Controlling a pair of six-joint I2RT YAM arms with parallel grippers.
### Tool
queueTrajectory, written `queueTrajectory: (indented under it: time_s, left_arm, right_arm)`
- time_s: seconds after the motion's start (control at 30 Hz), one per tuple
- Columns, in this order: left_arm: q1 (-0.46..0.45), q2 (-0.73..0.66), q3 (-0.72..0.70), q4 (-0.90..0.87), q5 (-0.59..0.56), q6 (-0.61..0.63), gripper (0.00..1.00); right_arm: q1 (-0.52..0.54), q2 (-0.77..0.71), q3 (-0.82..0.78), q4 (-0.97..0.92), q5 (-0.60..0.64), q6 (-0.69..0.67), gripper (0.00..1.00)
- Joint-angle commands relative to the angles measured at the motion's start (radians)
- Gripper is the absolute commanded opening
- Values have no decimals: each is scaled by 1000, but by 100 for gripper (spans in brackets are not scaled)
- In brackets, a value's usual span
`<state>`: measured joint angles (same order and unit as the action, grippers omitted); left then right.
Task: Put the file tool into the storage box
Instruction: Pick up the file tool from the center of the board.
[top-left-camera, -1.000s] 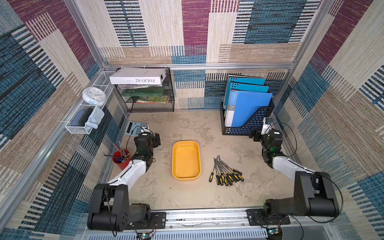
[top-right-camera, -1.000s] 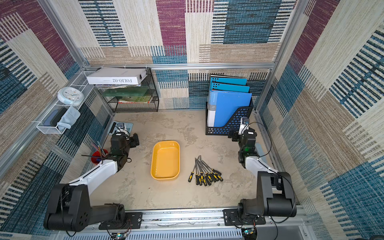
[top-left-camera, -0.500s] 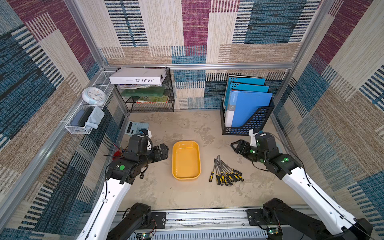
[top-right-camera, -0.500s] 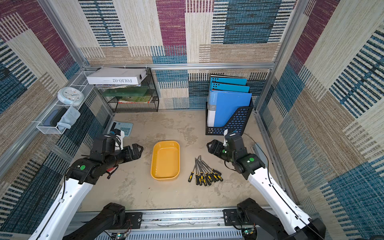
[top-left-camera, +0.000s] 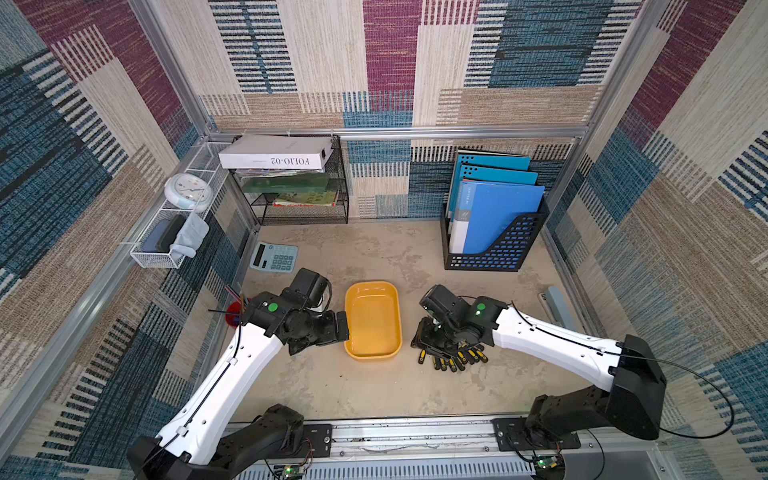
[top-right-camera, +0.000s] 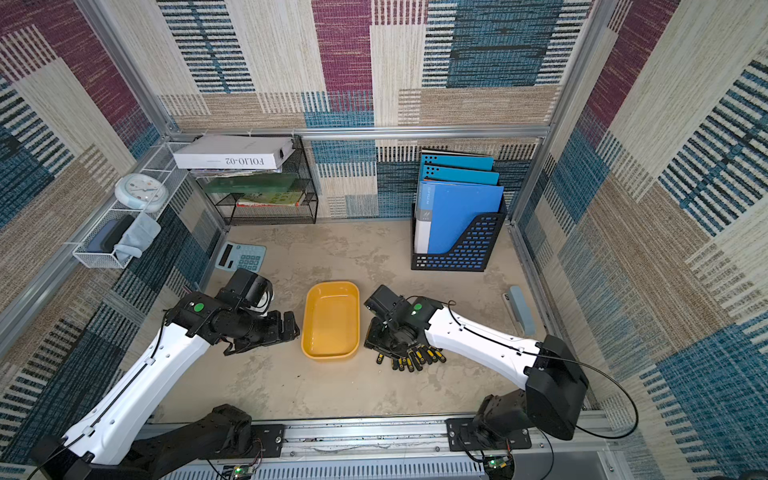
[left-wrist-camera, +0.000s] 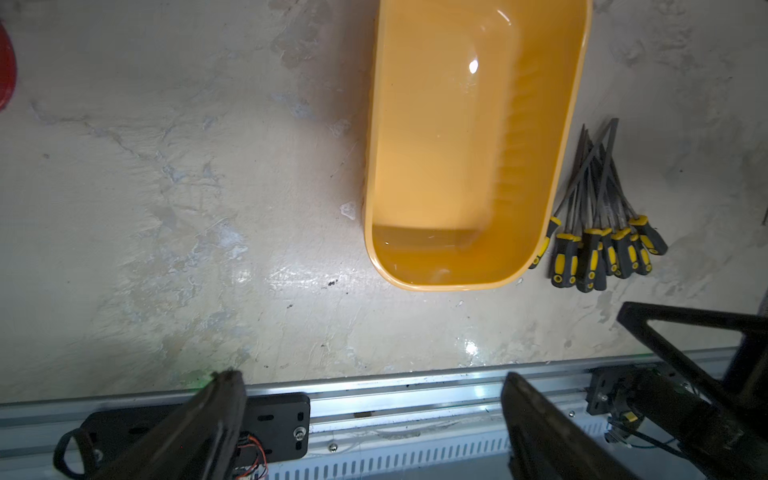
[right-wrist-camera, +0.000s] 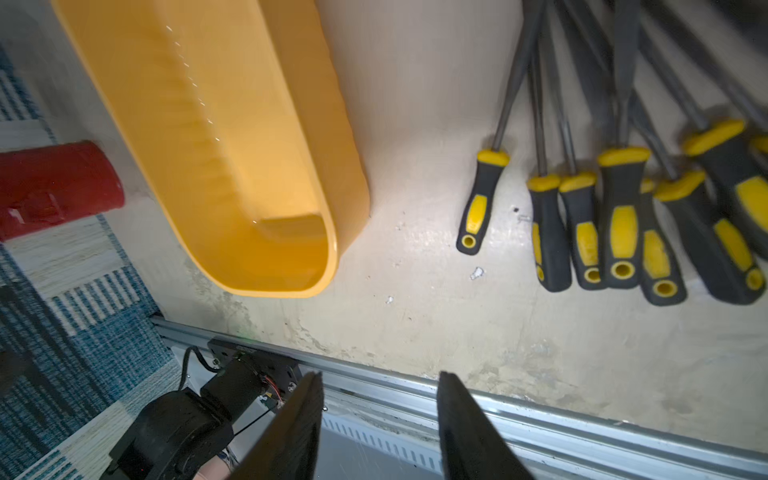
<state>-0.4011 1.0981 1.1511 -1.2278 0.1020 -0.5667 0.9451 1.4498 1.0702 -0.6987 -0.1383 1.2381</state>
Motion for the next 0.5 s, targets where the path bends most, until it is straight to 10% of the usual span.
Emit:
queueTrajectory:
  time_s: [0.0, 0.47]
  left_arm:
    - [-1, 19, 9, -34, -2, 38, 99]
    - [0, 62, 29, -25, 36, 95, 99]
  right_arm:
    - [5, 49, 9, -24, 24, 25, 44]
    - [9, 271, 77, -81, 107, -5, 36]
